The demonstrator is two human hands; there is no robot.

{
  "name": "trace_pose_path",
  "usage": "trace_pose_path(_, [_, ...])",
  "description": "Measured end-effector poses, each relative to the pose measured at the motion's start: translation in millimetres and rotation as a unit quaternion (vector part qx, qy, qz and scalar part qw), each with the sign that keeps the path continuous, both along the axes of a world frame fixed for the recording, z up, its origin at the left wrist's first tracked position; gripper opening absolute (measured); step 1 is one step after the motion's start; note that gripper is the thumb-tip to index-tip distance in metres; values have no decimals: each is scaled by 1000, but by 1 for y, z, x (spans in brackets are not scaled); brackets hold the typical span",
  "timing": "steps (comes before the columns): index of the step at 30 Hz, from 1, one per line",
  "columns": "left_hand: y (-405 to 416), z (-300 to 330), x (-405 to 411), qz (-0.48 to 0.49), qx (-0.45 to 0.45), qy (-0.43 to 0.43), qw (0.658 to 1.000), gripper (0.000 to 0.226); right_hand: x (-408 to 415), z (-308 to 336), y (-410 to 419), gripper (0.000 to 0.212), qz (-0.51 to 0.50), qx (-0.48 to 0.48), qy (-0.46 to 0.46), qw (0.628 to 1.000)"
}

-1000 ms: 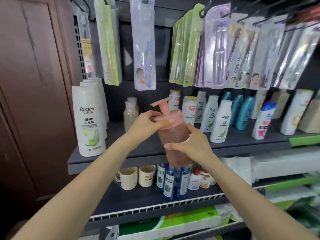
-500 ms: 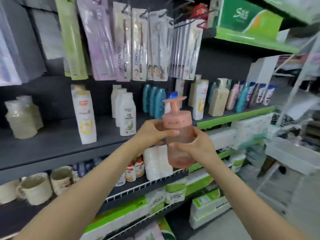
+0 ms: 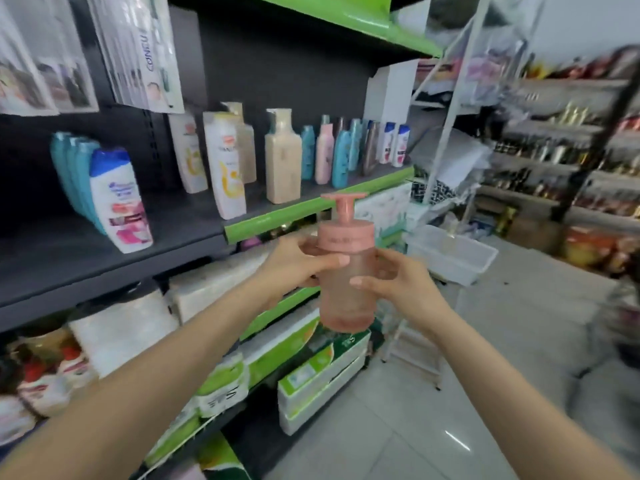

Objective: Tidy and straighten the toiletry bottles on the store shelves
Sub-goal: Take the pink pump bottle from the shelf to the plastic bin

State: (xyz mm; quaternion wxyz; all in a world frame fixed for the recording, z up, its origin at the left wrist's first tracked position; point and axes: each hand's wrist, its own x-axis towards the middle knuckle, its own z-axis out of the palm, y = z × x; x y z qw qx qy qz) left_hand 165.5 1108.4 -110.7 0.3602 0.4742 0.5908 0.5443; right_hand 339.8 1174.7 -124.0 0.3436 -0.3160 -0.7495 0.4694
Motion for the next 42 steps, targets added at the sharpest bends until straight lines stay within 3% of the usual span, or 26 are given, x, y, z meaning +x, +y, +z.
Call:
trace_pose_path(3, [65,-9,12,-18,-1,3,1000,45,11,-8,52,55,-51,-29,20,998])
trace_pose_path(6, [136,-18,18,-45,0,15,999,43,19,-19,115,58,-85,-28,10,996])
trace_pose_path(10, [230,-28,23,-54,-1,50,997,68,27,-30,197,55,-124,-46,7,991])
trace_pose_path(15, [335,-36,40,-76,-10,64,995,63,42,-39,288,52,-145,-67,18,987])
trace_pose_path(19, [418,-44,64,-95,-3,79,992,77,65,-48,360,51,-179,-71,29,981])
trace_pose_path(24, [530,-56,106,-122,-10,102,987,55,107,-67,460,48,-214,-69,40,973])
trace_pose_path(28, [613,-70,143,-114,-9,99,989,49,142,-77,545,50,-211,-70,31,975])
trace_pose_path(34, [721,-105,190,-97,-26,101,990,62,188,-102,658,50,-190,-97,5,977])
trace_pose_path(42, [843,-174,227,-99,-76,91,988,70,233,-154,785,47,-135,-220,-9,966])
